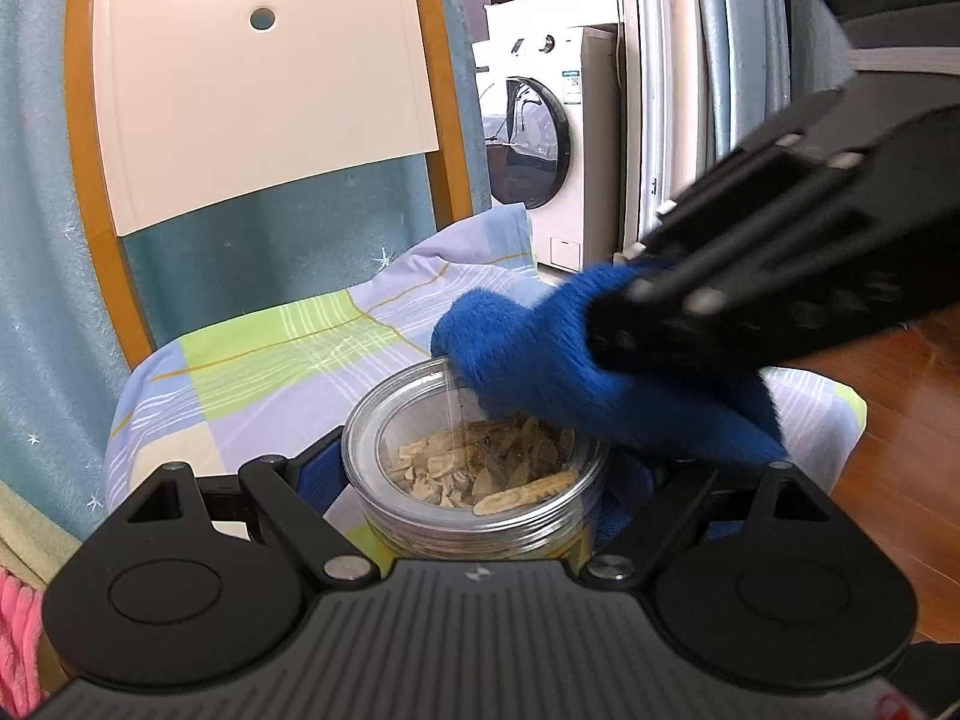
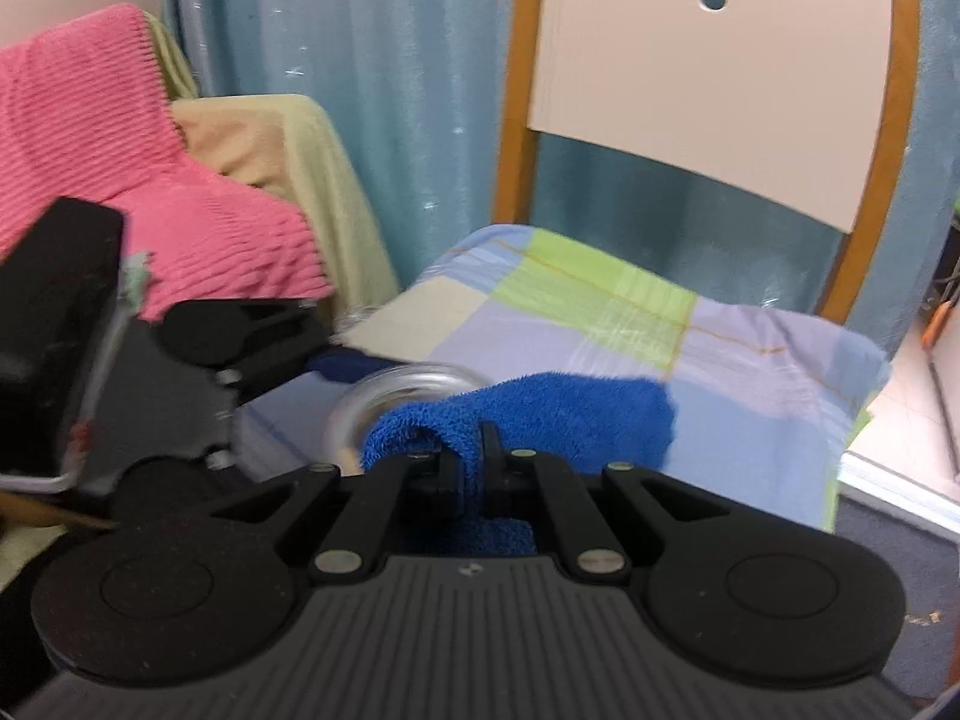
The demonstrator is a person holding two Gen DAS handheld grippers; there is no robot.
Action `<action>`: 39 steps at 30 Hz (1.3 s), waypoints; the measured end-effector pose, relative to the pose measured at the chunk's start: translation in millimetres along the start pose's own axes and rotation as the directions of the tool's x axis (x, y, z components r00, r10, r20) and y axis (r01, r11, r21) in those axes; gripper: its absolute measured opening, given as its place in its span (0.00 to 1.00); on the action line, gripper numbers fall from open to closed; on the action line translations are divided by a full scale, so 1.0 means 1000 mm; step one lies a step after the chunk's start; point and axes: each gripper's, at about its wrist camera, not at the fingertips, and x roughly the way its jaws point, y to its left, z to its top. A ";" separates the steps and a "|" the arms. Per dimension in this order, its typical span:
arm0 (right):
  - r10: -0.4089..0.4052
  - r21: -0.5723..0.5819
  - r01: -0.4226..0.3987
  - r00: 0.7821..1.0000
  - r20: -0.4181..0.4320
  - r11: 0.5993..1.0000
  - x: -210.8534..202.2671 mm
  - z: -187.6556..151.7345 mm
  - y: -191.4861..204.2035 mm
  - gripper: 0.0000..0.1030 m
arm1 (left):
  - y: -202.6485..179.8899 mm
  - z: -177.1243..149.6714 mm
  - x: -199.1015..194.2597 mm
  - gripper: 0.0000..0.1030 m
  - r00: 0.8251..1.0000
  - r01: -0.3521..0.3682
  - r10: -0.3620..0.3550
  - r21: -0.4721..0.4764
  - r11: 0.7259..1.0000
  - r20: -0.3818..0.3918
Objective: Clean container
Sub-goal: 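Keep wiping the jar lid with the towel in the right gripper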
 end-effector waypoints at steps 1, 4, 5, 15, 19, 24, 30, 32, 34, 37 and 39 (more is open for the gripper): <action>0.016 0.006 -0.016 1.000 0.008 1.000 0.001 0.000 0.002 0.03 | 0.000 0.000 0.000 0.84 1.000 0.000 0.000 0.000 1.000 0.000; 0.031 0.012 -0.032 0.999 0.031 0.999 0.011 0.003 0.008 0.03 | 0.001 0.001 0.002 0.84 1.000 -0.002 0.002 -0.001 1.000 -0.001; 0.032 0.012 -0.032 0.999 0.039 0.999 0.015 0.006 0.009 0.03 | 0.001 0.001 0.002 0.84 1.000 -0.002 0.002 -0.001 1.000 -0.002; -0.091 -0.008 0.092 0.995 0.050 0.996 0.018 0.007 -0.013 0.02 | 0.001 0.001 0.002 0.84 1.000 0.000 0.000 0.001 1.000 -0.004; -0.088 -0.020 0.089 0.996 0.028 0.996 0.001 -0.002 -0.006 0.03 | 0.000 0.001 0.001 0.84 1.000 0.000 0.000 0.003 1.000 -0.002; -0.008 -0.016 0.009 0.999 0.031 1.000 0.001 -0.002 0.010 0.03 | 0.009 0.002 0.005 0.84 1.000 0.009 -0.009 0.008 1.000 -0.003; -0.004 -0.009 0.005 0.998 0.061 1.000 0.024 0.010 0.008 0.03 | 0.008 0.003 0.005 0.84 1.000 0.005 -0.005 0.007 1.000 -0.010; -0.038 -0.014 0.039 0.997 0.066 0.999 0.026 0.010 0.001 0.02 | 0.009 0.003 0.005 0.84 1.000 0.007 -0.007 0.007 1.000 -0.010; -0.069 -0.013 0.070 0.996 0.060 0.997 0.023 0.008 -0.006 0.02 | 0.009 0.004 0.005 0.84 1.000 0.008 -0.008 0.009 1.000 -0.010; -0.077 -0.006 0.077 0.996 0.040 0.997 0.010 0.002 -0.012 0.02 | 0.009 0.004 0.005 0.84 1.000 0.008 -0.008 0.011 1.000 -0.008; -0.067 -0.010 0.067 0.997 0.028 0.998 0.001 -0.003 -0.011 0.03 | 0.009 0.003 0.005 0.84 1.000 0.008 -0.008 0.013 1.000 -0.007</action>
